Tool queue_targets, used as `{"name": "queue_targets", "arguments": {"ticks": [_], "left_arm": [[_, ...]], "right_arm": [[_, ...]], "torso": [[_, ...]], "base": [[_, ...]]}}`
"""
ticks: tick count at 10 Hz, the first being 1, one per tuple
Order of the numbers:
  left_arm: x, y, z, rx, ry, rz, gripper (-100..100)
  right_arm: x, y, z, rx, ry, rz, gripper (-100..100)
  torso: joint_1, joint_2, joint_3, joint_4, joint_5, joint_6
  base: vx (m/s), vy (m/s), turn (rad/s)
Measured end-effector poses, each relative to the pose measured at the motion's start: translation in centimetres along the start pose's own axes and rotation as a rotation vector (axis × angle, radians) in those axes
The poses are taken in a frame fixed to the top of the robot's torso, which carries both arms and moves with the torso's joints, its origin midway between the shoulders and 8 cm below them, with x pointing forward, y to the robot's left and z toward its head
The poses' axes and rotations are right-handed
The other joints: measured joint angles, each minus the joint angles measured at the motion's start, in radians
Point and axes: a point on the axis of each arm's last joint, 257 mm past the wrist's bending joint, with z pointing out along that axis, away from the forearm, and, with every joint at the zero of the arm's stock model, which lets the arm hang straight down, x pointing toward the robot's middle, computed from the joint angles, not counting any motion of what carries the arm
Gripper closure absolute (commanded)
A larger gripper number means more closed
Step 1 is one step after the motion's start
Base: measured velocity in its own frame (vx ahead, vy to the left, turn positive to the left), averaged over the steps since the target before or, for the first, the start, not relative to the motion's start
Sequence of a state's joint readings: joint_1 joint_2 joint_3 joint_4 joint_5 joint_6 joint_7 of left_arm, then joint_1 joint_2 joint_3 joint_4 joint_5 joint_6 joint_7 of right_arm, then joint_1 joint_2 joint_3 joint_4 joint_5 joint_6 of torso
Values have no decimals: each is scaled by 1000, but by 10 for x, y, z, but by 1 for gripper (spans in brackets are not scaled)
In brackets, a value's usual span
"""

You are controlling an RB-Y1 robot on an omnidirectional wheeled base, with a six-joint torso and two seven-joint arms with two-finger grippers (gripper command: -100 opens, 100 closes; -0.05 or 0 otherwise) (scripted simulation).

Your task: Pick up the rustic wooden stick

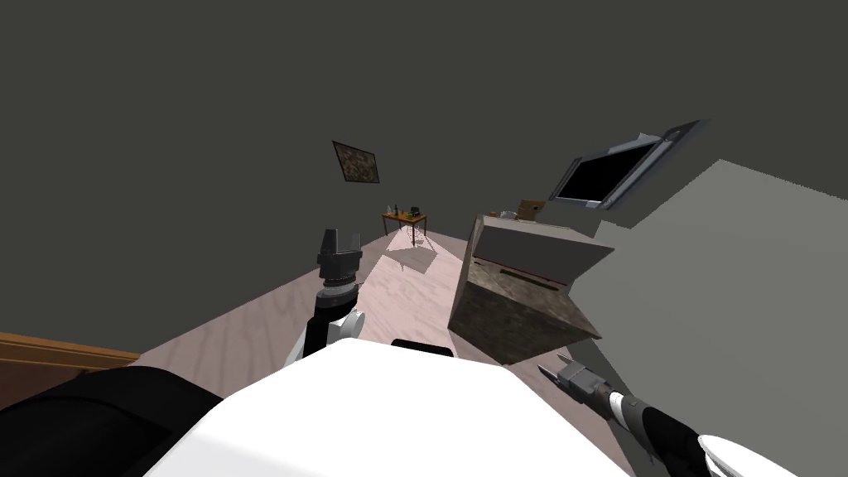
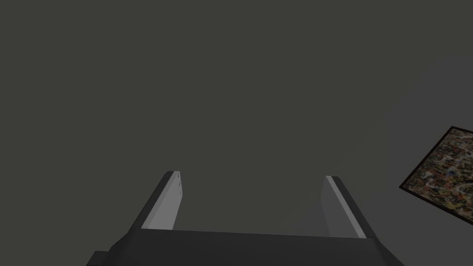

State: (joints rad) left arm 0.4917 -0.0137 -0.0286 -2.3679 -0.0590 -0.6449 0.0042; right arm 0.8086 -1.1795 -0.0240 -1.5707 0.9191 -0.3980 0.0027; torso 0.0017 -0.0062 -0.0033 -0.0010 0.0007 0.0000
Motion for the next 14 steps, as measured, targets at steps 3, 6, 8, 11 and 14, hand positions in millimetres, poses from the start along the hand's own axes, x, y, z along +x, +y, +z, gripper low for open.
{"name": "queue_targets", "arguments": {"ticks": [3,6,8,11,14], "left_arm": [[0,0,0,0,0,0,0],[0,0,0,0,0,0,0],[0,0,0,0,0,0,0],[0,0,0,0,0,0,0],[0,0,0,0,0,0,0]], "right_arm": [[4,-27,-9,22,60,-89,-100],[19,-68,-28,60,156,-218,-100],[23,-83,-38,69,204,-283,-100],[33,-120,-56,96,291,-391,-100],[43,-142,-73,106,363,-469,-100]], "torso": [[-2,3,1,1,0,0],[-2,-3,-2,-1,0,0],[-3,-2,-1,-1,-1,0],[-5,-6,-4,-2,-2,0],[-11,-9,-5,-2,-3,0]], "base": [[97,11,116],[148,15,63],[194,-25,148],[221,-50,106],[255,-142,134]]}}
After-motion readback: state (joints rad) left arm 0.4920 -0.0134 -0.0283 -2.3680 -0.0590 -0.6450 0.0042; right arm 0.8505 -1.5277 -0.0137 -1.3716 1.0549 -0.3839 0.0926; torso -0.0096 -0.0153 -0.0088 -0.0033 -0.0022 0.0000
